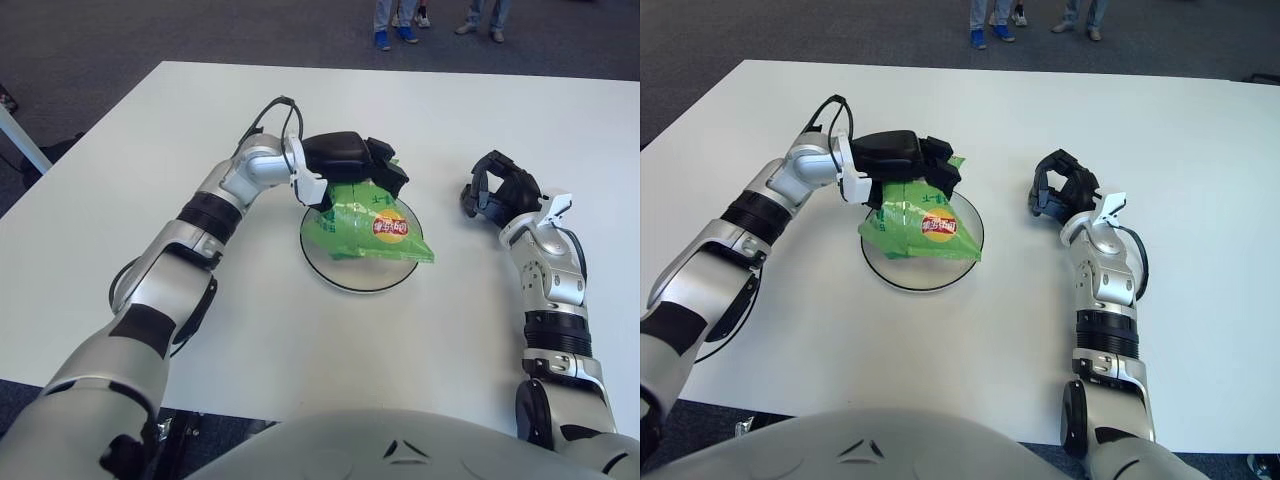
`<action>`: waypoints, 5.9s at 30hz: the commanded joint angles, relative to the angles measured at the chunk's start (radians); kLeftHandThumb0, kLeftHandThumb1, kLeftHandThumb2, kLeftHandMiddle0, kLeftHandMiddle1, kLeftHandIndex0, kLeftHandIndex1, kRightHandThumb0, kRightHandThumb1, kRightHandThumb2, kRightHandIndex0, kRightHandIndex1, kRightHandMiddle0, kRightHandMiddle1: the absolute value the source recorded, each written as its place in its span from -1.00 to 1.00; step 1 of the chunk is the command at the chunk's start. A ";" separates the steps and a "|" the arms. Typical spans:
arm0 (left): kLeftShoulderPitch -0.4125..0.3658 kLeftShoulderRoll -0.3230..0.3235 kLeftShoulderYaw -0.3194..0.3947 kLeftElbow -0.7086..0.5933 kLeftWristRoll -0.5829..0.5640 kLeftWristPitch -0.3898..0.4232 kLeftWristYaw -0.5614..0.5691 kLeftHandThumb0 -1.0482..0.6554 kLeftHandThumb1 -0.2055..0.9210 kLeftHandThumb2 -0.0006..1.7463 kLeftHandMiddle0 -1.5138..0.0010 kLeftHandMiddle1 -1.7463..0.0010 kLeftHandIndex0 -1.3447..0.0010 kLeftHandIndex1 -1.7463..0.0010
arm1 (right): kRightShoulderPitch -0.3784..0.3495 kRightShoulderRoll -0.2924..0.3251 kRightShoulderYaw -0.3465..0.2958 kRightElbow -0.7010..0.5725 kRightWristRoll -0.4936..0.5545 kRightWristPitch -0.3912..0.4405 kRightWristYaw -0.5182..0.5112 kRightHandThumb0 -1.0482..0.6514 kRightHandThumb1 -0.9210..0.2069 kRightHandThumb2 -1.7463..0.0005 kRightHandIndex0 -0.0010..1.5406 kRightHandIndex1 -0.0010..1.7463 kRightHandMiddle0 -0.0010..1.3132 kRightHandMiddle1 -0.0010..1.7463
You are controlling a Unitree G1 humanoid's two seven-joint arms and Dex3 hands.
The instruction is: Put the snack into the plate.
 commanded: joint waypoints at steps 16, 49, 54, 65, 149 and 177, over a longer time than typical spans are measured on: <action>0.023 0.026 -0.054 -0.042 0.112 0.064 -0.041 0.87 -0.41 0.78 -0.01 -1.00 -0.48 -1.00 | 0.044 0.018 0.008 0.039 0.009 0.053 -0.002 -0.33 0.02 -0.47 0.70 1.00 -0.10 1.00; -0.130 0.061 -0.114 0.014 -0.048 -0.114 -0.237 -0.85 0.39 -0.25 0.95 -0.50 1.00 0.07 | 0.039 0.016 0.003 0.045 0.019 0.064 -0.001 -0.33 0.04 -0.49 0.69 1.00 -0.08 1.00; -0.148 0.075 -0.097 0.002 -0.115 -0.094 -0.298 -0.81 0.40 -0.26 0.99 -0.03 1.00 0.21 | 0.035 0.017 -0.002 0.051 0.028 0.064 0.003 -0.33 0.03 -0.49 0.69 1.00 -0.09 1.00; -0.164 0.086 -0.058 0.025 -0.195 -0.181 -0.326 -0.69 0.31 -0.19 1.00 0.63 1.00 0.52 | 0.014 0.012 -0.001 0.102 0.012 0.043 -0.004 -0.32 -0.02 -0.45 0.64 1.00 -0.12 1.00; 0.113 0.011 0.518 0.049 -0.267 0.411 0.416 -0.23 0.65 -0.09 0.25 -0.84 0.55 -0.98 | -0.016 0.016 -0.004 0.172 0.006 -0.038 -0.022 -0.33 0.04 -0.49 0.71 1.00 -0.08 1.00; 0.408 -0.107 0.654 -0.368 -0.418 0.831 0.515 -0.31 0.04 0.42 -0.59 -1.00 0.16 -1.00 | 0.004 0.055 -0.009 0.135 0.005 -0.091 -0.080 -0.34 0.07 -0.52 0.69 1.00 -0.06 1.00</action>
